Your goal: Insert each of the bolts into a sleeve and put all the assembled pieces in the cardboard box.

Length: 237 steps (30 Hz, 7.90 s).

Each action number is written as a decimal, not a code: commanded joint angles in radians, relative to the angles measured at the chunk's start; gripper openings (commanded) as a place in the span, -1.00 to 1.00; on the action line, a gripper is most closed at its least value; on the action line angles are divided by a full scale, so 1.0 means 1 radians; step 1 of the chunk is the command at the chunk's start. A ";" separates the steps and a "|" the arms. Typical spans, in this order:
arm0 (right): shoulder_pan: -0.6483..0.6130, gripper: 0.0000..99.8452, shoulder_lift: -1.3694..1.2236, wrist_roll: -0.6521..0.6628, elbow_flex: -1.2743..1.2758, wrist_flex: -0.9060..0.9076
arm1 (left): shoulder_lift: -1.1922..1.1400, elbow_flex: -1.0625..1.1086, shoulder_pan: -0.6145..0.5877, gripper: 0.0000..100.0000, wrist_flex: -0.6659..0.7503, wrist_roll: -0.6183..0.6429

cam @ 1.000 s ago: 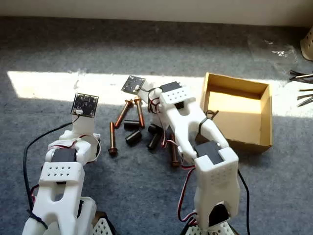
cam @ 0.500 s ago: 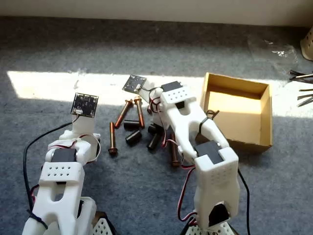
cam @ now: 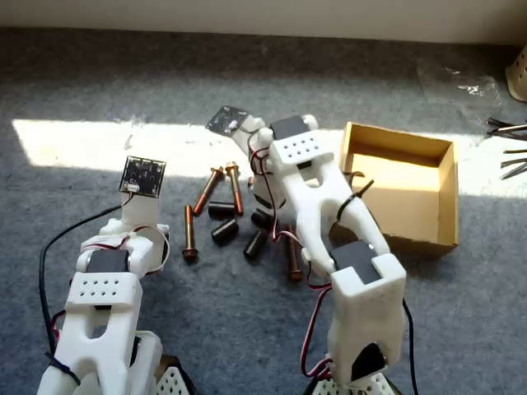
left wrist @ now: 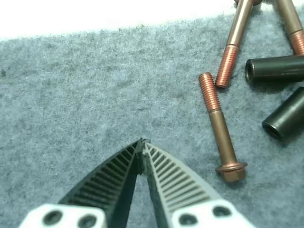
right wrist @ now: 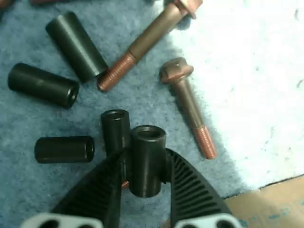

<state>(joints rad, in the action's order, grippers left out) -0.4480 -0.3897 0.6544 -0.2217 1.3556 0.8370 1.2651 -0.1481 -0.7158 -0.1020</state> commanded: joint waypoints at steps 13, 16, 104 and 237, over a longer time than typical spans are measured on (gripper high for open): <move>-0.015 -0.99 0.610 -0.227 0.074 0.050 | -0.007 -0.010 -0.010 -0.99 0.014 0.002; -0.010 -0.99 0.699 -0.236 0.174 0.048 | -0.008 -0.038 -0.008 -0.99 0.009 0.002; 0.058 -0.99 2.226 -0.483 1.718 -0.392 | -1.526 -1.897 0.314 -0.80 -0.772 -0.078; -0.183 -0.99 2.226 -0.632 2.009 -0.866 | 0.404 -0.455 0.538 -0.99 -0.011 0.100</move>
<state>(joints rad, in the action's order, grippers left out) -0.6199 1.8243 0.0207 1.6701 0.4933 1.1132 0.7050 0.3751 -0.8707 -0.0192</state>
